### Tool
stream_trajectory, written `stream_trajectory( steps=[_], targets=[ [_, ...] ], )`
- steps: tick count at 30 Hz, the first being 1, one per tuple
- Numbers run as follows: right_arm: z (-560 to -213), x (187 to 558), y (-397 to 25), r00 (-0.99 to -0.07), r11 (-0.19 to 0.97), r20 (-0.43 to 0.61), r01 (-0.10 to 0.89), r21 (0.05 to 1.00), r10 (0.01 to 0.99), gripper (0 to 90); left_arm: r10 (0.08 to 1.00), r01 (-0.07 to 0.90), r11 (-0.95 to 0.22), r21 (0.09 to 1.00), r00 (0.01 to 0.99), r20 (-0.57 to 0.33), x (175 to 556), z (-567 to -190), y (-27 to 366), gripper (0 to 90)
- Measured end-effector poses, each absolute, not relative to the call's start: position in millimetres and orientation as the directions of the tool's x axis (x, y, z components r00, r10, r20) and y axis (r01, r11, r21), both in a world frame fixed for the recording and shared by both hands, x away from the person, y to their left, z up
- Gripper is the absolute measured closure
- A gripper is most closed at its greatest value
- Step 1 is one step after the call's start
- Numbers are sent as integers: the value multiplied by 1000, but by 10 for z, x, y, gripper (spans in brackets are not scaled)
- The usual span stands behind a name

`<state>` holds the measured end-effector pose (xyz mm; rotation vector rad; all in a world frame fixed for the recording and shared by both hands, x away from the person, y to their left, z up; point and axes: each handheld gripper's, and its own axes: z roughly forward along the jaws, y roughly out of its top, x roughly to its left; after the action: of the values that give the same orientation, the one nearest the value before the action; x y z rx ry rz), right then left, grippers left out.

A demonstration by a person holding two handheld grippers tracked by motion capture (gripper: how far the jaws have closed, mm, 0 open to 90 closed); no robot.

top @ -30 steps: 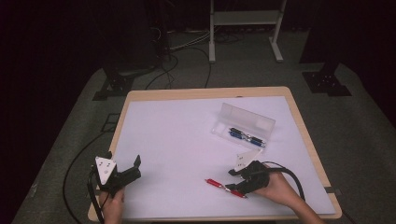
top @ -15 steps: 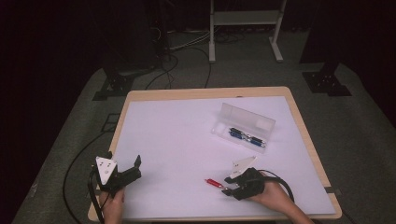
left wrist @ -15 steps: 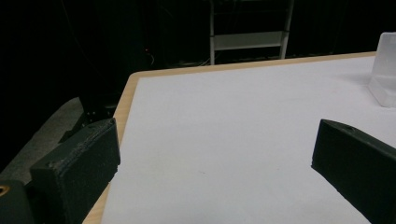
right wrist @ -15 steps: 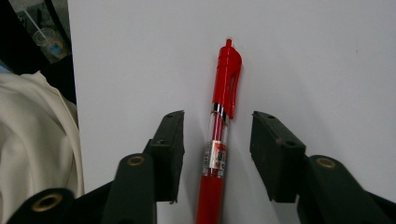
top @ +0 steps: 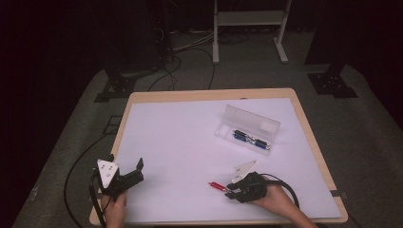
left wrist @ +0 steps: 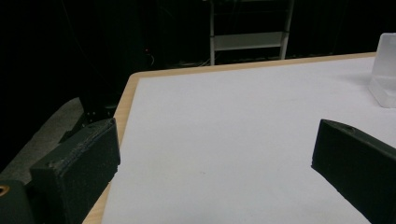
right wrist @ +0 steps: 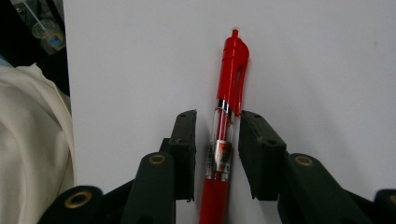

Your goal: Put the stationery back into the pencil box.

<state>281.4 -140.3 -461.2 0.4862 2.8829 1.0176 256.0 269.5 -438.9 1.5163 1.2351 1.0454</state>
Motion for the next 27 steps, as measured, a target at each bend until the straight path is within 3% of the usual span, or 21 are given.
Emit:
stream_trajectory(
  steps=[13, 27],
  targets=[
    [-4618, 2773, -1376, -954, 746, 18, 246, 619, 299, 777, 987, 233, -105, 967, 147, 71, 2558, -4387, 2697, 4],
    [-4453, 2905, -1484, -954, 735, 10, 237, 636, 299, 786, 987, 230, -99, 968, 143, 67, 2556, -4381, 2693, 4]
  ],
)
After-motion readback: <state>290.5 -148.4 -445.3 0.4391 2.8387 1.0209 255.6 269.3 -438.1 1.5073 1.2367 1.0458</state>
